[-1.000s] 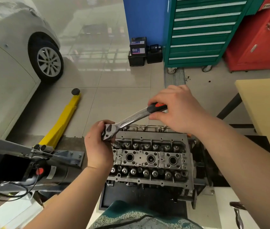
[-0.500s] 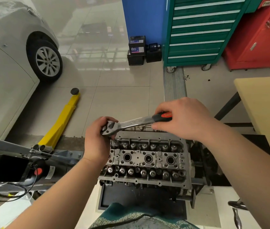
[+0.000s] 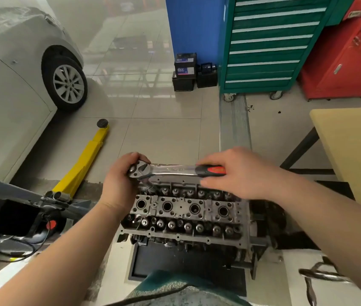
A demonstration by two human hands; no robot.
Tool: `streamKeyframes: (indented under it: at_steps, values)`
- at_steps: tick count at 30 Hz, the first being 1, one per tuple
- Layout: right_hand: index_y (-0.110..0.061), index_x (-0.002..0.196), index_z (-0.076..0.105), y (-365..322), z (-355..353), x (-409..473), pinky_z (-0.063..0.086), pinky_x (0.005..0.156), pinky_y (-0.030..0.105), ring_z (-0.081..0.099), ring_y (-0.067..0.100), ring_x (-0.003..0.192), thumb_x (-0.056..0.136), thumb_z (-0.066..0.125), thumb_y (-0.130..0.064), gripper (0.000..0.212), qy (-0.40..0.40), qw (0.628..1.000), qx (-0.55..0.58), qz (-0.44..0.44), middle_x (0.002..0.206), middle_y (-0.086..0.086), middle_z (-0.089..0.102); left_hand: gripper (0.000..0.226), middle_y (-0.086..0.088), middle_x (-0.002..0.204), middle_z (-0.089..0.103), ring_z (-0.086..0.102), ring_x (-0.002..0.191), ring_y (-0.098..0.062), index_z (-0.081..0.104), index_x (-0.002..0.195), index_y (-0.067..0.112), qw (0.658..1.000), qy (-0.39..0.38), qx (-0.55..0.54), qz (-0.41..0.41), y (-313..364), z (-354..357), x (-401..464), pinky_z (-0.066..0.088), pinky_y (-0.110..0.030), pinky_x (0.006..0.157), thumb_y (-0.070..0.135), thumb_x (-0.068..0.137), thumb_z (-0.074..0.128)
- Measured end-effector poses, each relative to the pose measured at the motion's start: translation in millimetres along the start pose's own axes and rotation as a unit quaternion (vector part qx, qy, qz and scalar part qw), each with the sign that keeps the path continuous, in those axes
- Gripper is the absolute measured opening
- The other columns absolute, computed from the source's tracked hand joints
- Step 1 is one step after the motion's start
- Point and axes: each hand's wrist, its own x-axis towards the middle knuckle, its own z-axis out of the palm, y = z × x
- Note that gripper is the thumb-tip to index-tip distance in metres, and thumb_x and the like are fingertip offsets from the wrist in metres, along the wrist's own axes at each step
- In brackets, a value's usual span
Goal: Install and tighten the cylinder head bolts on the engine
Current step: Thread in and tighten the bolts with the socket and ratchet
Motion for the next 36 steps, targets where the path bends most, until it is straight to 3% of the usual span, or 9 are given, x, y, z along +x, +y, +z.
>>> streamKeyframes:
  at_steps: [4, 8, 10, 12, 15, 18, 23, 31, 36]
  values:
    - [-0.046, 0.120, 0.071, 8.2, -48.2, 60.6, 0.043, 0.086, 0.015, 0.062, -0.009, 0.096, 0.082, 0.083, -0.047, 0.040, -0.017, 0.998, -0.033, -0.058, 0.107, -0.030, 0.069, 0.035, 0.011, 0.096, 0.069, 0.062, 0.081, 0.002, 0.068, 0.101, 0.026, 0.969, 0.080, 0.198, 0.127, -16.0, -5.0, -20.3, 0.045, -0.010, 0.065, -0.007, 0.090, 0.064]
    - [-0.044, 0.110, 0.075, 6.9, -67.4, 103.6, 0.042, 0.073, 0.012, 0.060, -0.019, 0.086, 0.076, 0.087, -0.050, 0.037, -0.033, 0.996, -0.052, -0.066, 0.092, -0.030, 0.070, 0.057, 0.008, 0.109, 0.062, 0.057, 0.096, -0.007, 0.066, 0.109, 0.021, 0.939, 0.142, 0.278, 0.143, -19.4, 10.3, -19.5, 0.049, -0.019, 0.082, -0.024, 0.078, 0.054]
    - [-0.043, 0.108, 0.074, 6.9, -70.7, 112.0, 0.048, 0.066, 0.012, 0.066, -0.011, 0.079, 0.072, 0.087, -0.057, 0.041, -0.049, 0.995, -0.054, -0.066, 0.085, -0.023, 0.072, 0.057, 0.009, 0.105, 0.060, 0.051, 0.093, 0.000, 0.066, 0.110, 0.019, 0.931, 0.178, 0.288, 0.135, -20.6, 14.3, -18.1, 0.041, -0.005, 0.082, -0.026, 0.078, 0.052]
    - [-0.035, 0.104, 0.074, 12.3, -70.5, 112.6, 0.054, 0.056, 0.018, 0.073, 0.005, 0.070, 0.070, 0.086, -0.062, 0.045, -0.099, 0.993, -0.031, -0.048, 0.081, -0.015, 0.075, 0.054, 0.015, 0.101, 0.060, 0.053, 0.090, 0.006, 0.066, 0.107, 0.022, 0.926, 0.213, 0.283, 0.128, -21.7, 15.8, -16.1, 0.042, -0.004, 0.083, -0.024, 0.085, 0.048]
    - [-0.019, 0.097, 0.074, 24.1, -70.2, 105.7, 0.057, 0.055, 0.022, 0.076, 0.018, 0.068, 0.077, 0.081, -0.061, 0.047, -0.173, 0.985, -0.020, -0.003, 0.078, 0.001, 0.078, 0.047, 0.004, 0.093, 0.067, 0.063, 0.089, -0.015, 0.071, 0.088, 0.022, 0.961, 0.219, 0.159, 0.063, -17.4, 28.2, -8.9, 0.054, -0.039, 0.079, -0.015, 0.091, 0.042]
    - [-0.006, 0.101, 0.071, 24.1, -69.2, 97.8, 0.058, 0.055, 0.027, 0.073, 0.023, 0.065, 0.086, 0.077, -0.051, 0.048, -0.249, 0.967, 0.020, 0.054, 0.079, 0.013, 0.077, 0.047, -0.002, 0.073, 0.061, 0.058, 0.075, -0.022, 0.068, 0.062, 0.023, 0.971, 0.239, -0.022, 0.013, -12.1, 39.0, -1.3, 0.047, -0.034, 0.061, -0.004, 0.092, 0.044]
    - [0.000, 0.114, 0.062, 20.2, -53.9, 60.5, 0.054, 0.047, 0.025, 0.064, 0.021, 0.054, 0.099, 0.069, -0.033, 0.038, -0.300, 0.940, 0.144, 0.080, 0.074, 0.015, 0.070, 0.037, 0.008, 0.059, 0.057, 0.055, 0.054, -0.007, 0.066, 0.070, 0.010, 0.986, 0.163, 0.000, 0.031, -13.6, 22.3, 9.8, 0.043, -0.021, 0.046, -0.014, 0.089, 0.045]
    - [-0.017, 0.098, 0.071, 23.2, 11.3, -5.0, 0.040, 0.042, 0.021, 0.052, 0.016, 0.048, 0.093, 0.074, -0.043, 0.026, -0.117, 0.951, 0.277, 0.071, 0.062, 0.000, 0.063, 0.023, -0.018, 0.075, 0.058, 0.049, 0.065, 0.004, 0.061, 0.075, -0.008, 0.965, 0.018, 0.216, 0.145, -8.3, 5.6, 5.8, 0.039, -0.010, 0.062, -0.031, 0.074, 0.062]
    - [-0.012, 0.105, 0.065, 24.2, -9.1, 16.6, 0.051, 0.052, 0.028, 0.059, 0.022, 0.061, 0.097, 0.070, -0.035, 0.025, -0.282, 0.913, 0.285, 0.074, 0.078, 0.011, 0.067, 0.027, 0.014, 0.066, 0.066, 0.060, 0.062, 0.006, 0.063, 0.080, 0.000, 0.998, 0.000, 0.010, 0.059, -3.3, 10.2, 3.6, 0.048, -0.011, 0.061, -0.012, 0.096, 0.045]
